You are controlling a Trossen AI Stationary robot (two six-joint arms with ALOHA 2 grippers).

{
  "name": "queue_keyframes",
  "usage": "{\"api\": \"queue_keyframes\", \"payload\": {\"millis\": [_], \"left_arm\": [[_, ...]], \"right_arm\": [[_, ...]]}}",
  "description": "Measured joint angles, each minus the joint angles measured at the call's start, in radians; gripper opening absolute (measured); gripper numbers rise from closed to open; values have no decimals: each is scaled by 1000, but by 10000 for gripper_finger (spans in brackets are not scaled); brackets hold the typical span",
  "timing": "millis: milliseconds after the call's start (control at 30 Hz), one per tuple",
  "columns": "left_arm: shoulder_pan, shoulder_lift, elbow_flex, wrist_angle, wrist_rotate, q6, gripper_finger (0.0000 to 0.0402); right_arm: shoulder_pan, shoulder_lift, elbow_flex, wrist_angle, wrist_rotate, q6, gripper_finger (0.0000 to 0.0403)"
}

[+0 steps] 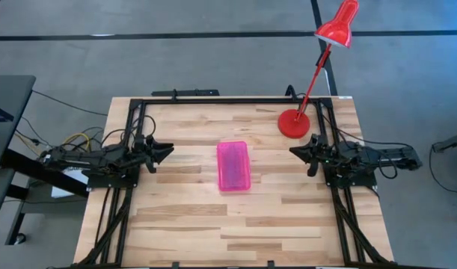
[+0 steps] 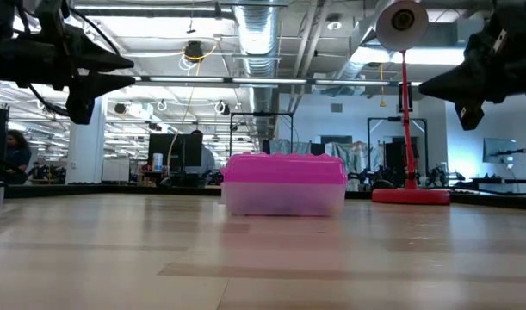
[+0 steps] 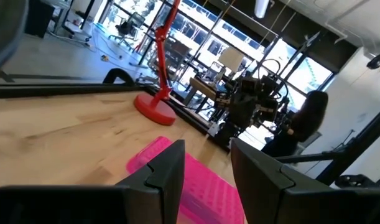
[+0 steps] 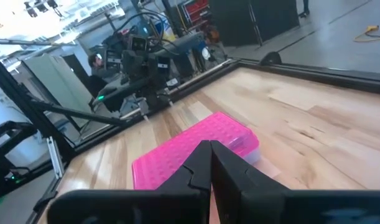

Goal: Pick & place school supplies into a supply box
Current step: Return to Home Position

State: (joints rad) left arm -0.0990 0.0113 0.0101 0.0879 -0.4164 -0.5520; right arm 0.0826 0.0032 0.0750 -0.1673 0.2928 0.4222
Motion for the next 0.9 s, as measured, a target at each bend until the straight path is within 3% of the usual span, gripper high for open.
{"api": "queue_keyframes", "payload": {"millis": [500,600,733,833,900], "left_arm": [[0,0,0,2,-106,-19,125],[1,0,3,2,-108,-21,125],[1,0,3,1,-23,225,125],[0,0,4,-1,54,328,125],[0,0,5,-3,131,365,125]], "right_arm": [[0,5,0,-2,42,15,0],[3,3,0,-3,21,-68,0],[14,1,-1,-5,-48,-227,0],[14,3,-1,-8,-64,-256,0],[15,4,0,-15,-137,-293,0]]}}
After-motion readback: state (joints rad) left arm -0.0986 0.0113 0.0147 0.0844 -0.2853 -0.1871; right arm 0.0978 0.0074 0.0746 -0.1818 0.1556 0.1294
